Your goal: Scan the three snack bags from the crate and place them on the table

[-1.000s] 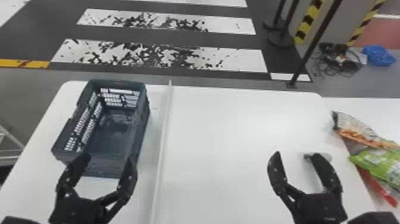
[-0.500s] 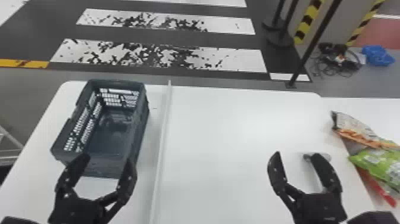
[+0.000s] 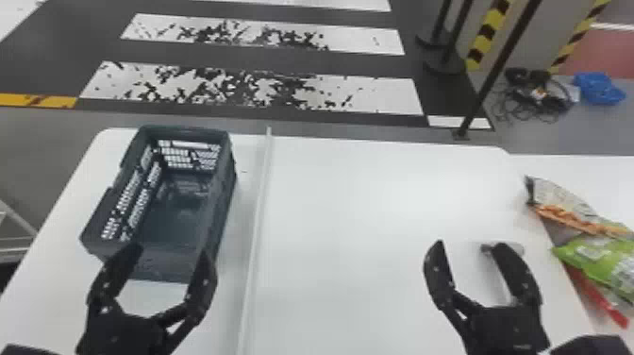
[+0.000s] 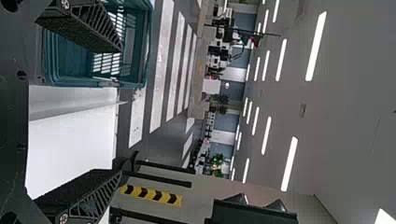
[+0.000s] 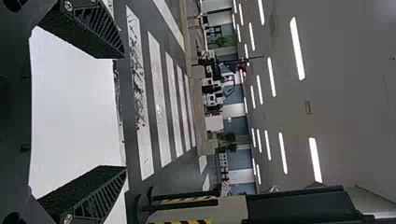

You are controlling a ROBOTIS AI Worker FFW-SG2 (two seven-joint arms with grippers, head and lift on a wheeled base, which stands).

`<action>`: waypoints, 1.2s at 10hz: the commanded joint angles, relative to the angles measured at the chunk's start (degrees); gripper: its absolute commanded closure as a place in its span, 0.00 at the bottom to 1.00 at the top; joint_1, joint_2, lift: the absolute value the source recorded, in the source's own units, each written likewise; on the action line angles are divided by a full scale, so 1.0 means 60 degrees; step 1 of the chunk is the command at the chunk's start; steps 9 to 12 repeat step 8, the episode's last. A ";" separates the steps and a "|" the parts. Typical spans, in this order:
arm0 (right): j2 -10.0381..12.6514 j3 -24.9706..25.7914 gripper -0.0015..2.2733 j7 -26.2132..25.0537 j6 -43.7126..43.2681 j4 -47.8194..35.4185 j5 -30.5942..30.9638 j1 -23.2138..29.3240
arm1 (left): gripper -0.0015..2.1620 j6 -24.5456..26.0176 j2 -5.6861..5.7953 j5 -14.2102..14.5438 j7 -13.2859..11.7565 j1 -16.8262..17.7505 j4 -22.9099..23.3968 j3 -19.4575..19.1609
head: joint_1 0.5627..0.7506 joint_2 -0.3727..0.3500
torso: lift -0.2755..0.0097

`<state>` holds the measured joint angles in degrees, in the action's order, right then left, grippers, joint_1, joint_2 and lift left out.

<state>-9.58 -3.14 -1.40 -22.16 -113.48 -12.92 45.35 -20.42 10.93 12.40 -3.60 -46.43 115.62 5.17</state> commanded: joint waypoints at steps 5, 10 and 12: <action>0.0015 0.0011 0.03 0.0014 -0.0179 0.0061 0.0000 0.0000 | 0.03 -0.0118 -0.0005 -0.0001 0.0000 -0.0011 -0.0022 0.0017 | 0.70 0.42 | 0.84; 0.0015 -0.0004 0.03 0.0014 -0.0472 0.0164 0.0000 0.0000 | 0.03 -0.0118 -0.0005 -0.0001 0.0000 0.0004 -0.0037 0.0017 | 0.70 0.42 | 0.84; 0.0015 -0.0004 0.03 0.0014 -0.0472 0.0164 0.0000 0.0000 | 0.03 -0.0118 -0.0005 -0.0001 0.0000 0.0004 -0.0037 0.0017 | 0.70 0.42 | 0.84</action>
